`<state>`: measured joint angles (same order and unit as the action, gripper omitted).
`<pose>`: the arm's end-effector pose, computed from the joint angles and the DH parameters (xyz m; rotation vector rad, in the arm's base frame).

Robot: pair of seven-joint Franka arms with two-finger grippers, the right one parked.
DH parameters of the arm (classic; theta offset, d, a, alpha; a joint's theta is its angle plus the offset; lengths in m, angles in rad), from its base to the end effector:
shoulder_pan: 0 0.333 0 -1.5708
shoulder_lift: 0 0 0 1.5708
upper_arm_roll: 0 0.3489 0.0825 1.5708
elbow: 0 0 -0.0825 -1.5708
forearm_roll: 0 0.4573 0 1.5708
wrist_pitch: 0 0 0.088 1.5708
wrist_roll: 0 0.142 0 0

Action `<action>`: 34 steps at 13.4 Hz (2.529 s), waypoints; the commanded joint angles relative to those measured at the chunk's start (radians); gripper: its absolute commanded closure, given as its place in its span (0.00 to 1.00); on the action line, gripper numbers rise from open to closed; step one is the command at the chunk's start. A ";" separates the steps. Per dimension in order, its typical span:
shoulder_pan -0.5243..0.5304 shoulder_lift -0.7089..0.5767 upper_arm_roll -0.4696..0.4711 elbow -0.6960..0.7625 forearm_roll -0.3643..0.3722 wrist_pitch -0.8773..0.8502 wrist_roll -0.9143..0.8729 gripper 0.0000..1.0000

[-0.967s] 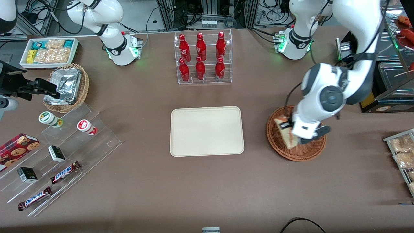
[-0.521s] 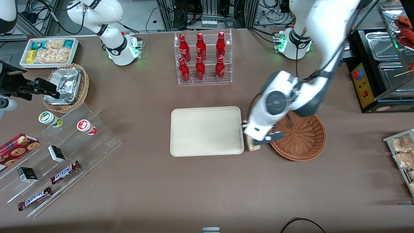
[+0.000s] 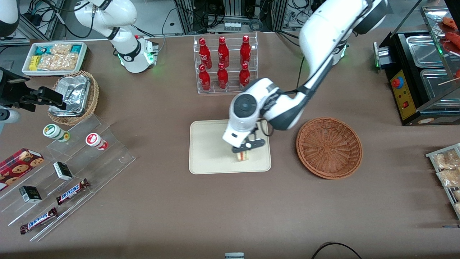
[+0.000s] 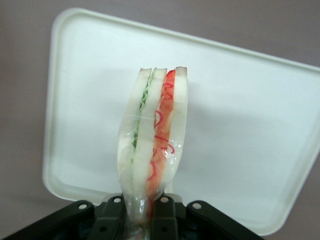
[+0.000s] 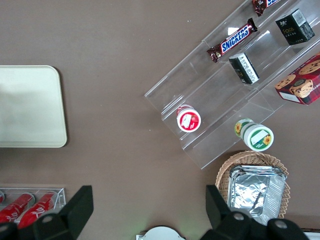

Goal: Place sandwich from basket to tray

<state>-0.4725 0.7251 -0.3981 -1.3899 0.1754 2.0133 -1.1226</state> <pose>0.5704 -0.5676 0.2550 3.0914 0.4008 -0.1773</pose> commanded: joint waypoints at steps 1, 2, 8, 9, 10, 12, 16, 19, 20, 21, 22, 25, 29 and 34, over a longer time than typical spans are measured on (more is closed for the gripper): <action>-0.067 0.075 0.008 0.104 0.029 -0.019 -0.060 1.00; -0.083 0.089 0.013 0.107 0.035 -0.019 -0.066 1.00; -0.146 0.140 0.068 0.155 0.091 -0.021 -0.109 1.00; -0.146 0.151 0.068 0.158 0.091 -0.019 -0.109 1.00; -0.146 0.161 0.068 0.166 0.091 -0.018 -0.111 1.00; -0.146 0.174 0.071 0.175 0.090 -0.018 -0.120 1.00; -0.143 0.172 0.073 0.167 0.090 -0.016 -0.108 0.00; -0.135 0.131 0.070 0.175 0.082 -0.027 -0.114 0.00; -0.133 0.108 0.070 0.175 0.082 -0.033 -0.109 0.00; -0.130 0.085 0.071 0.176 0.081 -0.042 -0.108 0.00; -0.121 0.068 0.071 0.178 0.081 -0.053 -0.106 0.00; -0.112 0.042 0.071 0.212 0.062 -0.132 -0.102 0.00; -0.037 -0.042 0.067 0.213 0.055 -0.214 -0.071 0.00; 0.130 -0.174 0.064 0.140 -0.031 -0.303 0.212 0.00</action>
<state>-0.4122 0.6272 -0.3281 -1.1688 0.1914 1.7454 -1.0382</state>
